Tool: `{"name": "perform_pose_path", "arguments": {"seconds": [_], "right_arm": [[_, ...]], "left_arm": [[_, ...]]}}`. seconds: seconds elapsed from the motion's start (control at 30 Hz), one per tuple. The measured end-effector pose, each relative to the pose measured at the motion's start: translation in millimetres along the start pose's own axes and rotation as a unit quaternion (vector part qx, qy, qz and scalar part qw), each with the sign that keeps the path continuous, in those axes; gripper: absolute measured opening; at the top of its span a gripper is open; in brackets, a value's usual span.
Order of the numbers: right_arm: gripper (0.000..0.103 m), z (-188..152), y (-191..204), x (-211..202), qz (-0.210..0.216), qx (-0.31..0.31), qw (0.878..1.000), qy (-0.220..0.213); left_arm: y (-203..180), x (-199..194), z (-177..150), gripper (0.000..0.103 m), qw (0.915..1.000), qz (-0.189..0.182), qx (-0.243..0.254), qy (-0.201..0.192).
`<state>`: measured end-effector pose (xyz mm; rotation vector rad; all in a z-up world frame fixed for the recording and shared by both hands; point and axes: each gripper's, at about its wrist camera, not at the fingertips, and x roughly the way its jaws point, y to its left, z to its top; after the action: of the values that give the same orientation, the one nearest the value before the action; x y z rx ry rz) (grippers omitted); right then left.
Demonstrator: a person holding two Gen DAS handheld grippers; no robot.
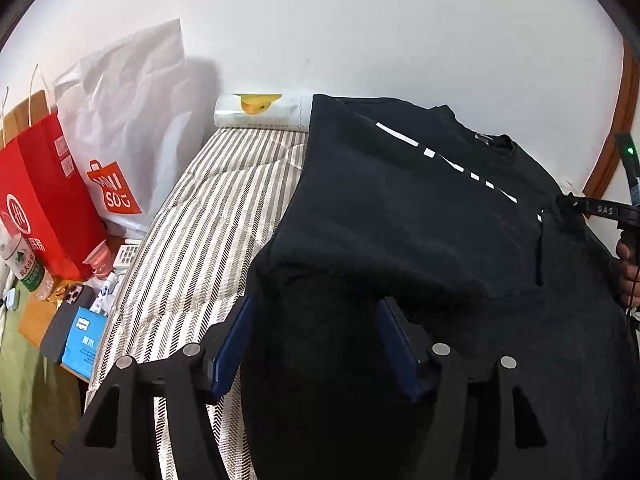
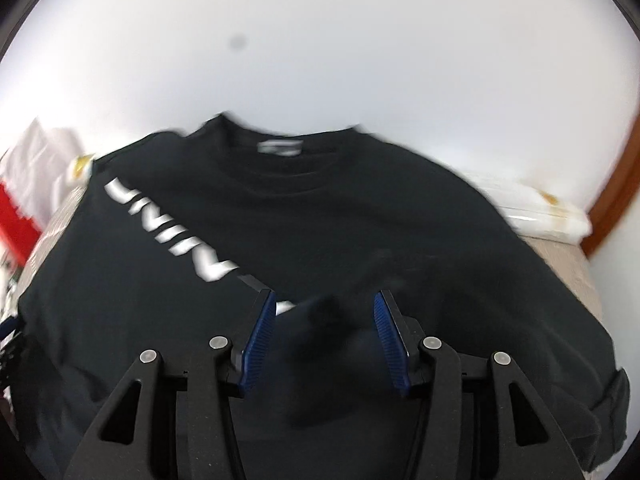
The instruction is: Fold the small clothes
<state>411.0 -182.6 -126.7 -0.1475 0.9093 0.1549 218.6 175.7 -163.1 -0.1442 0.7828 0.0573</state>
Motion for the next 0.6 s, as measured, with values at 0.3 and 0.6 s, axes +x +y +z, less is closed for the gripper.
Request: {"name": "perform_pose_path", "arguments": {"seconds": [0.3,0.6], "right_arm": [[0.049,-9.9,30.6,35.9,-0.033,0.039,0.996,0.072],[0.003,-32.4,12.6,-27.6,-0.02,0.079,0.996,-0.022]], "left_arm": [[0.4,1.7,-0.3,0.064,1.0,0.002,0.0,0.006],[3.9,5.9,0.6,0.064,0.9997,0.01,-0.003,0.022]]}}
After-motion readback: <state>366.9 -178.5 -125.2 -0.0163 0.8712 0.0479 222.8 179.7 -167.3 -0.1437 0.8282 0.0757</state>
